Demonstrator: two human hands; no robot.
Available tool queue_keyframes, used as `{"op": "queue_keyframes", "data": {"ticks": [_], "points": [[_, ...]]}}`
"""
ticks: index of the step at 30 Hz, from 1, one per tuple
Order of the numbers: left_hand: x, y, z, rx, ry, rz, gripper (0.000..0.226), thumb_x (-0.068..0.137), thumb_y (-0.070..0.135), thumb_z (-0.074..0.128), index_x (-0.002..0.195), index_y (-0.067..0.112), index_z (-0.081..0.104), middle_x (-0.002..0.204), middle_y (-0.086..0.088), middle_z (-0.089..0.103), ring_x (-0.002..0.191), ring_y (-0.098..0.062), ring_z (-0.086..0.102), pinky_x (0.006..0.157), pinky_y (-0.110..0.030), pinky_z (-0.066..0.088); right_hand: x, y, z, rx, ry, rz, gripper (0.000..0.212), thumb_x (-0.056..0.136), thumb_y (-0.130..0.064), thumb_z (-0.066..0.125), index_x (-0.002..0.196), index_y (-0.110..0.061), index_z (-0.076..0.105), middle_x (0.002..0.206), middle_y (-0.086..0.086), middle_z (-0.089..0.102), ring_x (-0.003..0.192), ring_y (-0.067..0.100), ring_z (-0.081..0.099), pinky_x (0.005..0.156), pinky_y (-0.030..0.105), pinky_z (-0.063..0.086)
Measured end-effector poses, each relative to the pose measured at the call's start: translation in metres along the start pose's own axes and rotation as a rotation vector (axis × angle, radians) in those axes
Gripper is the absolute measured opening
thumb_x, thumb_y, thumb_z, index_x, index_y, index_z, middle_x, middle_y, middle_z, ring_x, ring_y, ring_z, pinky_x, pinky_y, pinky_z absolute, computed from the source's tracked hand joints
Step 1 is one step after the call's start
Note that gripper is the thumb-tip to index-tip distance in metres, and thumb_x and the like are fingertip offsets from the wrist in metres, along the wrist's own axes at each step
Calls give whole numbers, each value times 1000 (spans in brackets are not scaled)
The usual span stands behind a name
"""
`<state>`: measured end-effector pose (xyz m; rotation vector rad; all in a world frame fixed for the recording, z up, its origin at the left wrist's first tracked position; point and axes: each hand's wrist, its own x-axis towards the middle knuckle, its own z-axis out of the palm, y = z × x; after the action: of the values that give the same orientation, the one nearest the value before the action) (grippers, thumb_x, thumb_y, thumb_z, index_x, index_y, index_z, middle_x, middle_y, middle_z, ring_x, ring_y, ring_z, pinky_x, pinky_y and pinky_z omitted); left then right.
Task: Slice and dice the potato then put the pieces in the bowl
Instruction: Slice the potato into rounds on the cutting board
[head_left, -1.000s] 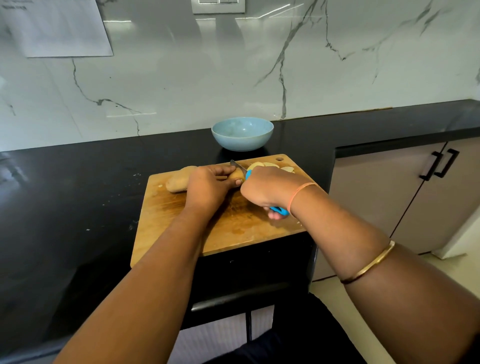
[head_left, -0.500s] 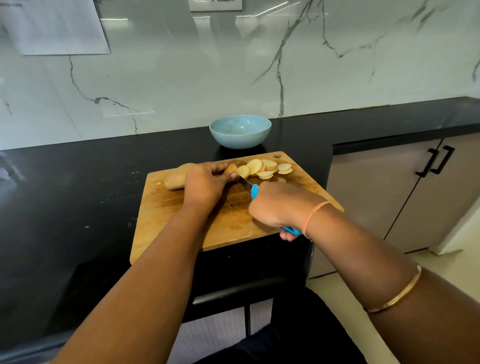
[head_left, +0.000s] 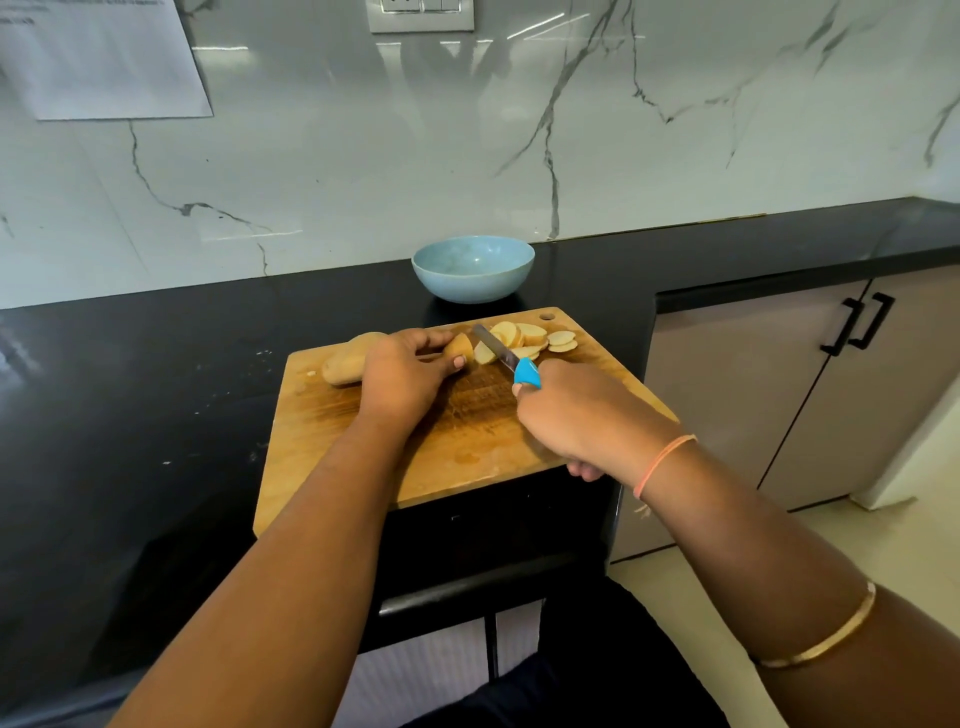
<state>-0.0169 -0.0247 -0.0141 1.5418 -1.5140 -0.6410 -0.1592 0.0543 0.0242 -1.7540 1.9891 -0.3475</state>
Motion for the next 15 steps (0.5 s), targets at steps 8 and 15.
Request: {"op": "queue_keyframes", "data": {"ticks": [8,15], "points": [[-3,2,1,55,3,32,40,85,21,69,124,18,63,125,2,63,112,-12,58,100,-33,48,-1,-12,7,10,-30,-27,40,100,-42,34,130,-17,40,83,4,55,52,13,56,44,22,49],[-2,2,0,100,15,63,40,83,20,72,122,13,64,124,0,64,112,-13,58,97,-26,45,-1,-30,1,-98,-90,-4,37,100,-26,40,133,-9,43,97,10,58,82,23,52,70,28,48]]}}
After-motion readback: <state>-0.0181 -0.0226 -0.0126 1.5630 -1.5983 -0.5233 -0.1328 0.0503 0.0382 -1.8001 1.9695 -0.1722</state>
